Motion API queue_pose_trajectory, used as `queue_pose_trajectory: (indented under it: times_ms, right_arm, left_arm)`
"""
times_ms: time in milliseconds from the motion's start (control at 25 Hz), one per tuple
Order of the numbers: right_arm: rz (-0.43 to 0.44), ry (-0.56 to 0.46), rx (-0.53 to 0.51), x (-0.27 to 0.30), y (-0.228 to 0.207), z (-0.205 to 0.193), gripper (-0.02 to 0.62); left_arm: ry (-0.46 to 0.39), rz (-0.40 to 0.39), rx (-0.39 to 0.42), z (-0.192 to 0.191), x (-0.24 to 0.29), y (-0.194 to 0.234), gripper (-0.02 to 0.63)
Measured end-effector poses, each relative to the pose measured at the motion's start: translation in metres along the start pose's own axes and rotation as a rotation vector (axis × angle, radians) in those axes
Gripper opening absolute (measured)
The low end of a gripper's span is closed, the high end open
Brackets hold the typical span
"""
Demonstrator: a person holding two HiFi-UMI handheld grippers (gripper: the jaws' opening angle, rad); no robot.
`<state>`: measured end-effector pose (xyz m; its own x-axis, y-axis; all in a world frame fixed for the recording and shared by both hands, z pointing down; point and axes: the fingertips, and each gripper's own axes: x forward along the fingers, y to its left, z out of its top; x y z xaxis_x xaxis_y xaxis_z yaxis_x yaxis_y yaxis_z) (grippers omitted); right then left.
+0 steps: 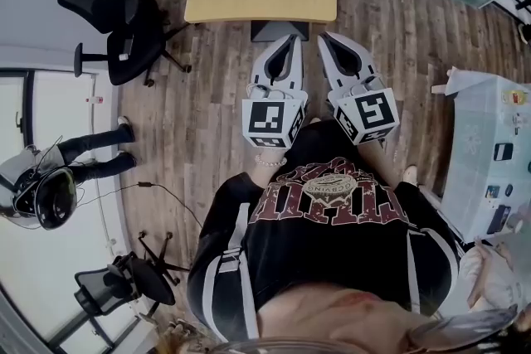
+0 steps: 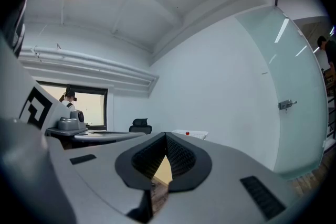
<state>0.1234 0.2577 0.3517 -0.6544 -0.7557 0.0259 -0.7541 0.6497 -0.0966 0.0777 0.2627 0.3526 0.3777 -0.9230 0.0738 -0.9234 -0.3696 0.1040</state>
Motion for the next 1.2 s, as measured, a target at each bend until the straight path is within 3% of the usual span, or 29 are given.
queue_pose_trajectory:
  times_ms: [1200]
  right_arm:
    - [-0.078, 0.002, -0.017, 0.161, -0.038, 0.01, 0.017]
  left_arm:
    - [-0.01, -0.112, -0.031, 0.023, 0.115, 0.121, 0.046]
